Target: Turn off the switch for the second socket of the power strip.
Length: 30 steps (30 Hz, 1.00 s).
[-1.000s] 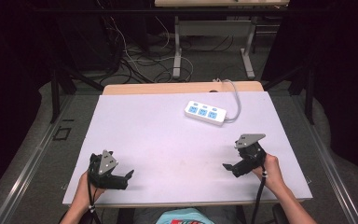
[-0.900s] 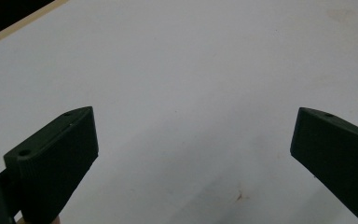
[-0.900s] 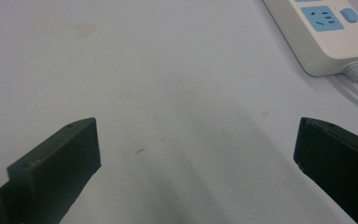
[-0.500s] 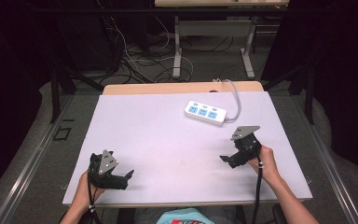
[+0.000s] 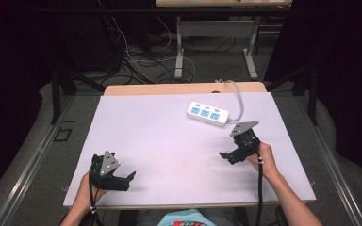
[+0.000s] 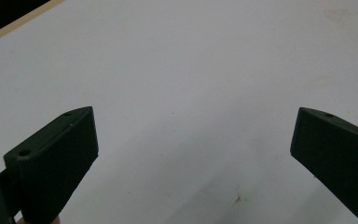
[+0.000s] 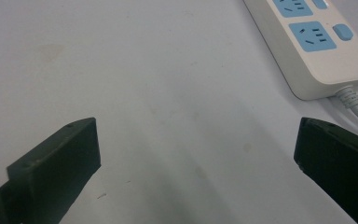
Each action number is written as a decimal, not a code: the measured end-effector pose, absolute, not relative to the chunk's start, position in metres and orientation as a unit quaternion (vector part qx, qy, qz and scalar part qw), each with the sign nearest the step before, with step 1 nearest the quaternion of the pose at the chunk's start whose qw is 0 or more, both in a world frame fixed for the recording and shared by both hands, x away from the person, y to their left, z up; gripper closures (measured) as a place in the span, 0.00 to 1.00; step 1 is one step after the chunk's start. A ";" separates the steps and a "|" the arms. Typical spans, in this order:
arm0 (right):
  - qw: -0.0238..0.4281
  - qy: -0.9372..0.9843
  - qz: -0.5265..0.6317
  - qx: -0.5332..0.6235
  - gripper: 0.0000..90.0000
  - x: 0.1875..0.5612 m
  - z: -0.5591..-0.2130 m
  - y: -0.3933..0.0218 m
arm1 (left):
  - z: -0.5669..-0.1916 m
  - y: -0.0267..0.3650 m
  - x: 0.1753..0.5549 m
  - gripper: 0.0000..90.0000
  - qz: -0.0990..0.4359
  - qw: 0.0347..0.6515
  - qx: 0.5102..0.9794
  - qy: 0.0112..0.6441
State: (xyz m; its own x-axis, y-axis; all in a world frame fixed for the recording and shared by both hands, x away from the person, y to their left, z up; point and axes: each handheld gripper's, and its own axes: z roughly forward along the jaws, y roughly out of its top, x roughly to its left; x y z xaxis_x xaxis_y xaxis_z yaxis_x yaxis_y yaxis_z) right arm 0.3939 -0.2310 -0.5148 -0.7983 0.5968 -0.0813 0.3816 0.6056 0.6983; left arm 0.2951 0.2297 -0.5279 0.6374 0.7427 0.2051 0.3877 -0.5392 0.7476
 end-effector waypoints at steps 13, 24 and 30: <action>0.150 0.879 0.352 0.283 0.00 0.413 -0.517 -0.225 | -0.528 0.229 0.295 0.00 0.258 0.342 0.840 0.333; 0.145 0.882 0.348 0.281 0.00 0.431 -0.516 -0.216 | -0.529 0.229 0.297 0.00 0.256 0.343 0.839 0.335; 0.141 0.879 0.354 0.287 0.00 0.440 -0.511 -0.214 | -0.529 0.230 0.297 0.00 0.258 0.339 0.841 0.335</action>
State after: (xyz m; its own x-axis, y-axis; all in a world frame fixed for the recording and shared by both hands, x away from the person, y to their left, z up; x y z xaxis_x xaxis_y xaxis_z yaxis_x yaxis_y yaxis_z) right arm 0.4404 -0.2140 -0.5111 -0.7957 0.6041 -0.0444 0.4044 0.5844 0.7036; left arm 0.2966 0.2301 -0.5288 0.6431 0.7374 0.2065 0.3880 -0.5463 0.7424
